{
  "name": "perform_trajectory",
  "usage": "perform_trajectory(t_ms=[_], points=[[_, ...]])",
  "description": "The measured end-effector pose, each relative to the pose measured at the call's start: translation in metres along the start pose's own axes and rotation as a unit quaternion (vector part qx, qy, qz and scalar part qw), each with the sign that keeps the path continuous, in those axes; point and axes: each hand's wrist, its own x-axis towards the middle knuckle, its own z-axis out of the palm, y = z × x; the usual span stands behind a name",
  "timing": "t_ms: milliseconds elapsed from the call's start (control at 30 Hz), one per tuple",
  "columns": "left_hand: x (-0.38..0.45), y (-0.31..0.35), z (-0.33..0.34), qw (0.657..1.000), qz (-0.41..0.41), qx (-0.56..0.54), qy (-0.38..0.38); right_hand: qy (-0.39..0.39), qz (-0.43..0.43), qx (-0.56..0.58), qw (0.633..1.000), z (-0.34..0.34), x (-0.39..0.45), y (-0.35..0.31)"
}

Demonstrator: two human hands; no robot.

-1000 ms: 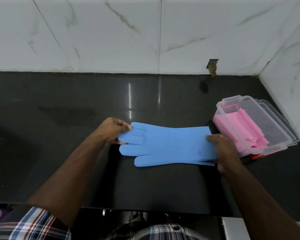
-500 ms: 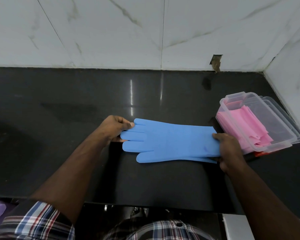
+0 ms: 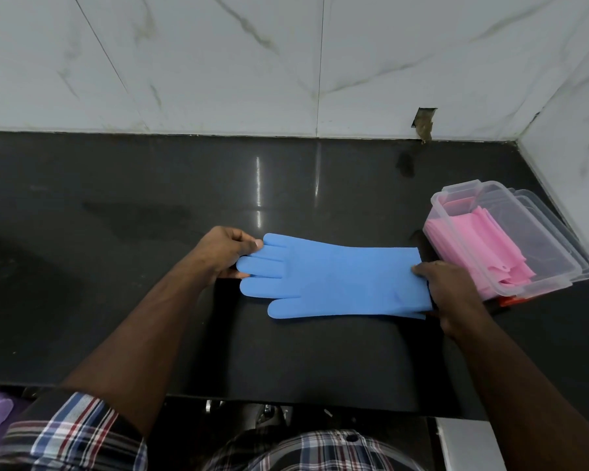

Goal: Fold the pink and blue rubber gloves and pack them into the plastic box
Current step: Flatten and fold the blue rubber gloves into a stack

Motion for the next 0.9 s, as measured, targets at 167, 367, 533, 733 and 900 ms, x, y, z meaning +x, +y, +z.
perform_trajectory(t_ms=[167, 367, 533, 733, 900], points=[[-0.001, -0.001, 0.000, 0.997, 0.044, 0.054, 0.022, 0.037, -0.209, -0.376, 0.902, 0.000, -0.011, -0.007], [0.001, -0.008, -0.007, 0.995, 0.042, 0.055, 0.069, -0.014, -0.405, -0.368, 0.837, 0.035, -0.040, -0.007], [-0.003, -0.015, -0.015, 0.997, 0.027, 0.043, 0.062, -0.224, -0.452, -0.381, 0.775, 0.101, -0.077, 0.007], [-0.014, -0.028, -0.023, 1.000, 0.022, 0.009, 0.009, -0.220, -0.450, -0.448, 0.741, 0.125, -0.082, 0.003], [-0.018, -0.032, -0.020, 0.999, 0.041, 0.019, 0.029, -0.171, -0.487, -0.383, 0.766, 0.129, -0.080, 0.011]])
